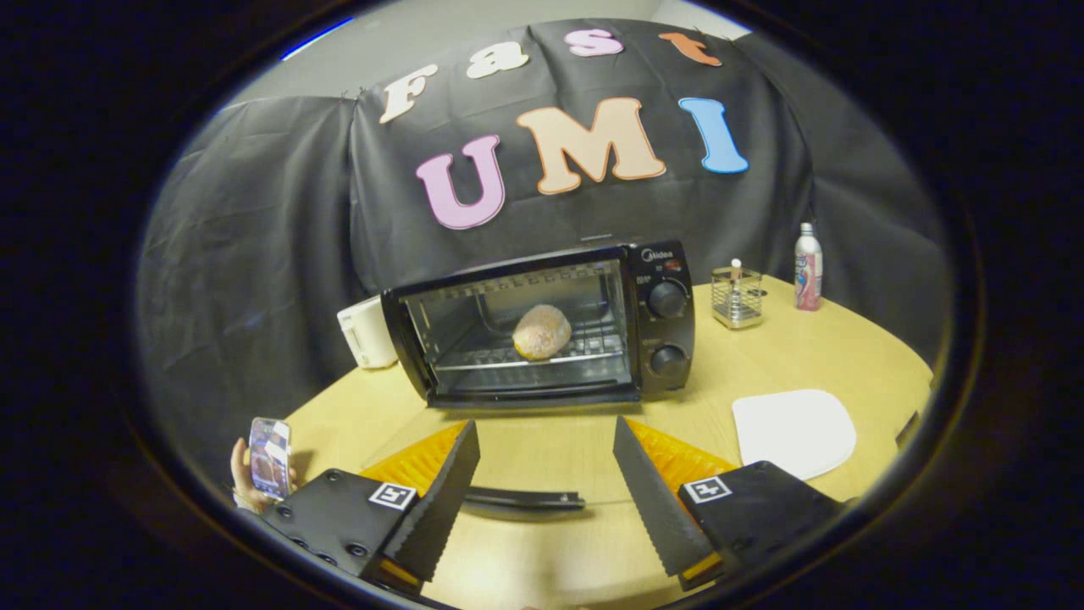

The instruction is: Open the toaster oven, put the food inside, and close the toaster oven door.

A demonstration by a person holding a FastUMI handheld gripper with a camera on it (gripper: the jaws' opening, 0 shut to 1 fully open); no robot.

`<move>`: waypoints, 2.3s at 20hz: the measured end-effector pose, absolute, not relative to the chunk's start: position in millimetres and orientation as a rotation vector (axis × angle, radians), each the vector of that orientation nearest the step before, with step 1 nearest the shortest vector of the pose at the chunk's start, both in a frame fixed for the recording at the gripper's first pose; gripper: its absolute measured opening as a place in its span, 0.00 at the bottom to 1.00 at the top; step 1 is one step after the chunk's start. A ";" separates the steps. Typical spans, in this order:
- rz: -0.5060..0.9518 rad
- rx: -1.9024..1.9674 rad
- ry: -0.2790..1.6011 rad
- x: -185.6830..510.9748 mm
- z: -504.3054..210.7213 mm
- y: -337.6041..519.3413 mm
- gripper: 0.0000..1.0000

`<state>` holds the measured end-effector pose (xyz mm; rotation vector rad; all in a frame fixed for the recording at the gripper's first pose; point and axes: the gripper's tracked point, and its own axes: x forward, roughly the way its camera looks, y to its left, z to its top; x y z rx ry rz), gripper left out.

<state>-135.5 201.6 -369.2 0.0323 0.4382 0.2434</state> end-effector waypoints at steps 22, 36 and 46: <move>0.239 0.037 0.582 -154.1 -437.3 198.0 0.96; 0.283 0.123 0.536 -132.5 -386.8 208.8 0.96; 0.293 0.112 0.434 -96.5 -333.2 224.9 0.97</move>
